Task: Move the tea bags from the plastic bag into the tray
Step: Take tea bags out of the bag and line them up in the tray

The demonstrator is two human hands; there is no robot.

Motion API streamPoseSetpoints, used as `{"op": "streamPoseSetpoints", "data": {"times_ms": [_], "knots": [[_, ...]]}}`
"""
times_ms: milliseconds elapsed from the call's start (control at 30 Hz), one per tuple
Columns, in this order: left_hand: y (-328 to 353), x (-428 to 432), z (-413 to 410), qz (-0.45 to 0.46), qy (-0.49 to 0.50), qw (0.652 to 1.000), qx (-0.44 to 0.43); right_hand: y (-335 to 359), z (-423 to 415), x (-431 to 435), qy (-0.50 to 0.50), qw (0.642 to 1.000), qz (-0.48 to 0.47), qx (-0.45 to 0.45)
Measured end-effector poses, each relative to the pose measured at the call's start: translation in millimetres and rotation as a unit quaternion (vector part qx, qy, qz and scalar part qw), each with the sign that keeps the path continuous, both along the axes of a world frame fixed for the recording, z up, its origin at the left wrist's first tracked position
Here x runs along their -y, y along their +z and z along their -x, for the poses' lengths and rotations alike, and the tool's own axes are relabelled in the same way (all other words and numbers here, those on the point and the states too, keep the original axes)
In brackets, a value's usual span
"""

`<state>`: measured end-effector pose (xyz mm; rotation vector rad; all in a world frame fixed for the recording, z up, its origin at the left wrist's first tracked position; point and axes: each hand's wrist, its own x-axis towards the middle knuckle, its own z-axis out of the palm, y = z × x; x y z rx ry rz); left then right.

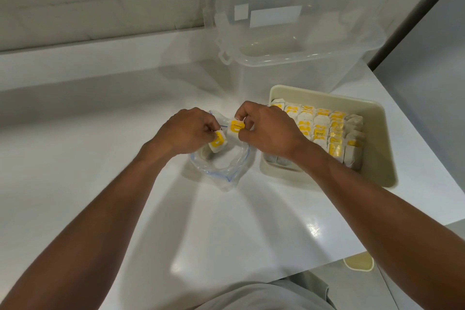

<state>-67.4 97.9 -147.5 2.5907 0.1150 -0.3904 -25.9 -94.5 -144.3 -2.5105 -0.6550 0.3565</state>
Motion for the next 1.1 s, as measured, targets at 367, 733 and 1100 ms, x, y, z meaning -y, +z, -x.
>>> {"op": "streamPoseSetpoints", "data": {"times_ms": [367,733,1100], "knots": [[4.4,-0.7,-0.8,-0.008,0.09,0.995,0.048,0.0,1.1,-2.2,0.004,1.0,0.015,0.024],[26.3,-12.0,3.6,0.221,0.023,0.973,-0.057,4.9,-3.8,-3.8,0.041,0.999,0.001,-0.014],[11.2,-13.5,0.7,0.098,0.052,0.993,0.03,7.2,-2.8,3.4,0.027,0.999,-0.005,-0.017]]}}
